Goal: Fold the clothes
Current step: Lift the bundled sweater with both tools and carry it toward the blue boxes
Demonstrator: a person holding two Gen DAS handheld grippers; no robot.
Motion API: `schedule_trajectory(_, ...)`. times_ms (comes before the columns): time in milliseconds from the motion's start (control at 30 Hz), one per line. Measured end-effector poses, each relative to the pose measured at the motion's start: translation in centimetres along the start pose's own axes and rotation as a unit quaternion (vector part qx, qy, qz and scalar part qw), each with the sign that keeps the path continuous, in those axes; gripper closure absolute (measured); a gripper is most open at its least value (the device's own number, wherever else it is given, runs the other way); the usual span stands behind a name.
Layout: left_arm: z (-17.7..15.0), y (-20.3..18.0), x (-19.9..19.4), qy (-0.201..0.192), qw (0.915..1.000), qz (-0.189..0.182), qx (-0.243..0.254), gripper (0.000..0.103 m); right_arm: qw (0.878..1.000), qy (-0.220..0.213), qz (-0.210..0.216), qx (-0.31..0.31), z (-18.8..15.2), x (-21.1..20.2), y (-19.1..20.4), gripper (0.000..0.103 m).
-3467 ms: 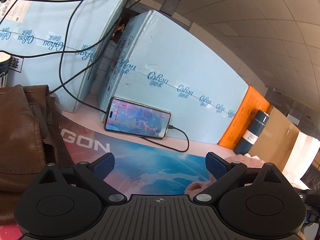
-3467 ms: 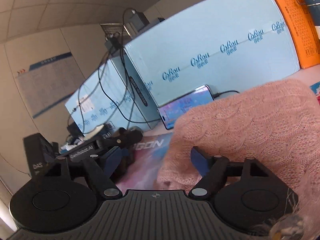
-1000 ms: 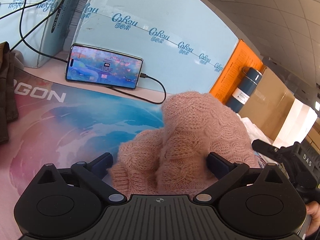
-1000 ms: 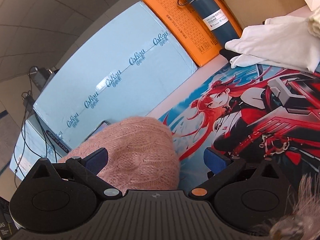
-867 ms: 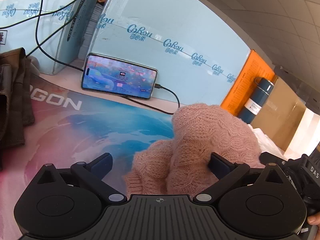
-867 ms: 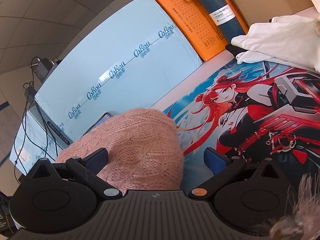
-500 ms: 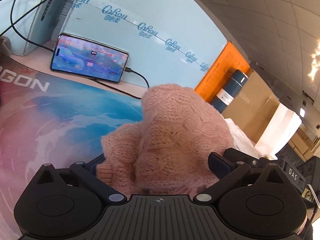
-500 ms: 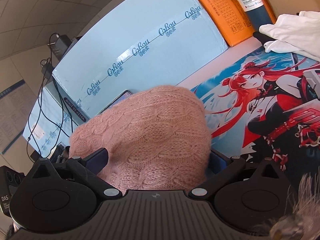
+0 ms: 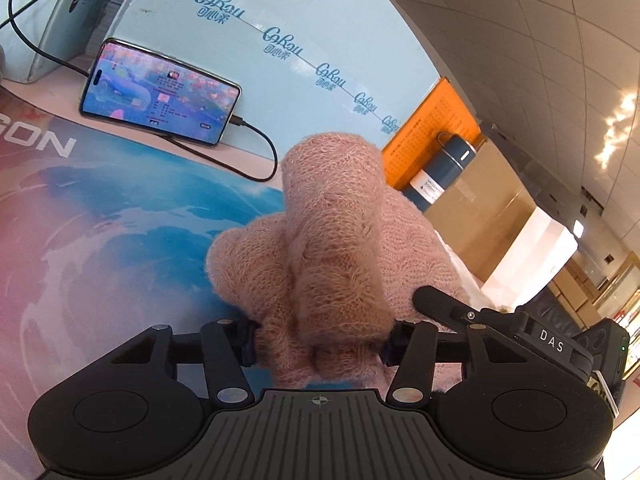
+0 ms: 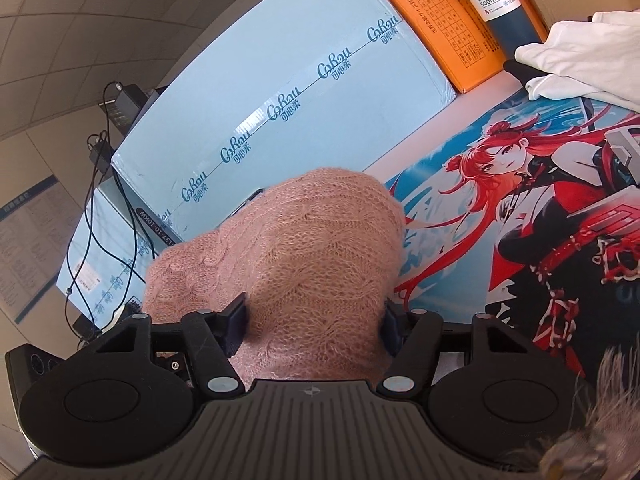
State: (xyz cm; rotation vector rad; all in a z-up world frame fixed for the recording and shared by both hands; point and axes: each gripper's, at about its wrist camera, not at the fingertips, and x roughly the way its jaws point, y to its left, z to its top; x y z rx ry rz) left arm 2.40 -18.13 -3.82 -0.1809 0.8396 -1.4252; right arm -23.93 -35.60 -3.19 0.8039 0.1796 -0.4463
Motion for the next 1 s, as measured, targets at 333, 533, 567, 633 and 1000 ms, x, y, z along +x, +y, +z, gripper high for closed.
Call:
schedule_trajectory(333, 2.4, -1.7, -8.7, -0.142, 0.9873, 0.006, 0.070, 0.056, 0.995, -0.064, 0.076, -0.020, -0.6, -1.8, 7.6, 0.050)
schedule_trajectory(533, 3.9, 0.8, -15.3, -0.228, 0.9699, 0.043, 0.072, 0.056, 0.985, -0.044, 0.158, -0.051, 0.3, 1.7, 14.3, 0.050)
schedule_trajectory(567, 4.1, 1.4, -16.3, -0.240, 0.9670, 0.050, 0.069, 0.056, 0.983, -0.038, 0.171, -0.053, 0.3, 2.5, 15.3, 0.050)
schedule_trajectory(633, 4.6, 2.5, -18.3, -0.263, 0.9606, 0.065, 0.062, 0.056, 0.980, -0.025, 0.190, -0.052, 0.4, 4.3, 17.0, 0.050)
schedule_trajectory(1000, 3.8, 10.5, -25.0, -0.336, 0.9253, 0.176, -0.010, 0.056, 0.968, 0.066, 0.238, -0.041, -3.6, 15.0, 24.8, 0.049)
